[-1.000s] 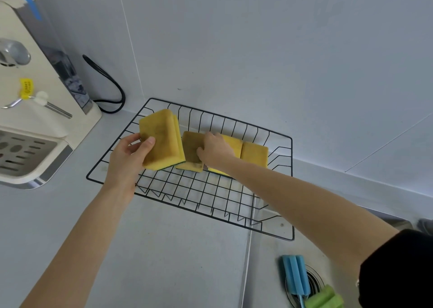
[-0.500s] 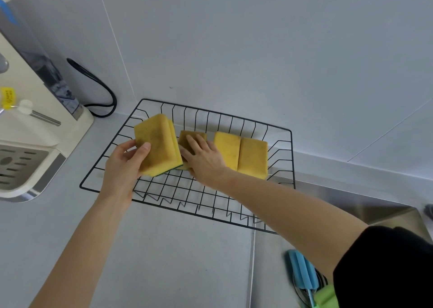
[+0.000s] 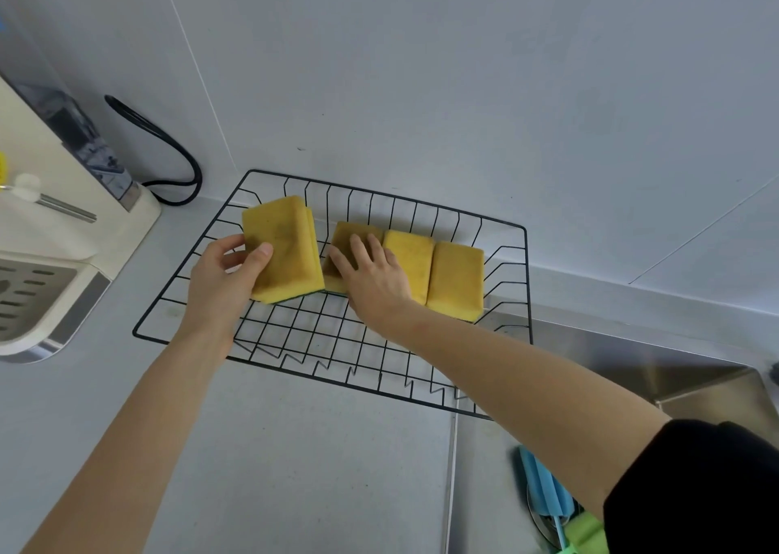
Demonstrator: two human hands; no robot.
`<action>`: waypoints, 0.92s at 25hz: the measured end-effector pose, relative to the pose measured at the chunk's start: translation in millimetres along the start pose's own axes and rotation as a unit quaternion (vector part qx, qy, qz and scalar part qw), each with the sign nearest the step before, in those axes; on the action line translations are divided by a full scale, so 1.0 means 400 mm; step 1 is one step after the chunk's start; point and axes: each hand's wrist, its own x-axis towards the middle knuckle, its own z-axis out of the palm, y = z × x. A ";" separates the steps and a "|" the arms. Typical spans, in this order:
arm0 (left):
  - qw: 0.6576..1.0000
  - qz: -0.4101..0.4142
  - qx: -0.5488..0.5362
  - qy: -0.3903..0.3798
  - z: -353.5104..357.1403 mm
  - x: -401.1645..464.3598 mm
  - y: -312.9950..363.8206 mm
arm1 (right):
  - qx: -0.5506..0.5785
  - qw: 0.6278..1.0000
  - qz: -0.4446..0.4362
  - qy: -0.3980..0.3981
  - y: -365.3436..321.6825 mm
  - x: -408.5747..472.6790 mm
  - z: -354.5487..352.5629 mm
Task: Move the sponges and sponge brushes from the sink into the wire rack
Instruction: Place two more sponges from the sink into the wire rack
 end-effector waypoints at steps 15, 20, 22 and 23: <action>0.944 0.109 0.310 0.032 0.082 0.104 0.006 | 0.052 0.996 -0.062 -0.024 0.106 -0.034 0.002; 0.919 0.112 0.377 0.025 0.082 0.141 -0.006 | 0.041 0.997 -0.066 -0.024 0.107 -0.037 0.016; 0.916 0.105 0.387 0.014 0.089 0.146 -0.015 | 0.041 0.997 -0.067 -0.021 0.108 -0.036 0.018; 0.918 0.101 0.383 0.009 0.097 0.146 -0.020 | 0.040 0.997 -0.067 -0.020 0.108 -0.036 0.019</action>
